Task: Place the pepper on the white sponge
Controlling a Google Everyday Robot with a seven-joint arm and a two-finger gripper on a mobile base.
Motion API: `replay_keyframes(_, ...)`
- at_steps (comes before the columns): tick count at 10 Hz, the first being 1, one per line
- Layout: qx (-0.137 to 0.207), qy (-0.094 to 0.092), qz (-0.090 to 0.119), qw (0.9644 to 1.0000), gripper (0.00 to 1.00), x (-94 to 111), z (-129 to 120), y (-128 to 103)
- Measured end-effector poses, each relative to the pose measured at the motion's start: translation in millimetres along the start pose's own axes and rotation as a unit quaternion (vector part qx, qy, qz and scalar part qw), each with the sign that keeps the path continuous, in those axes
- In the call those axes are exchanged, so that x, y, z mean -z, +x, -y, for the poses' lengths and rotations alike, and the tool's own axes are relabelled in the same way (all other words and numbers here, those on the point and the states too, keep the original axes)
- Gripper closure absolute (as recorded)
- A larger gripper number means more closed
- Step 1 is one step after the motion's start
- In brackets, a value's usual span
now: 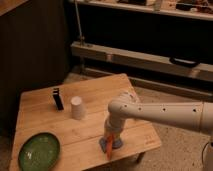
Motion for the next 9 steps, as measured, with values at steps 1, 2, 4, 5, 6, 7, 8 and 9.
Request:
replay_keyframes(1,-0.001,0.0,0.0,1.0,0.2,0,0,2)
replay_keyframes(2,-0.003,0.002,-0.001,1.0,0.2,1,1,4)
replay_keyframes(4,0.005,0.009,-0.002,0.9999,0.2,8,7,8)
replay_keyframes(5,0.011,0.011,-0.001,0.9999,0.2,13,9,8)
replay_keyframes(6,0.017,0.015,-0.001,0.9997,0.2,20,12,10)
replay_keyframes(7,0.018,0.02,-0.006,0.9996,0.2,30,12,12)
replay_keyframes(8,0.016,0.024,-0.011,0.9995,0.2,36,9,14)
replay_keyframes(9,0.013,0.039,-0.026,0.9988,0.2,46,8,20)
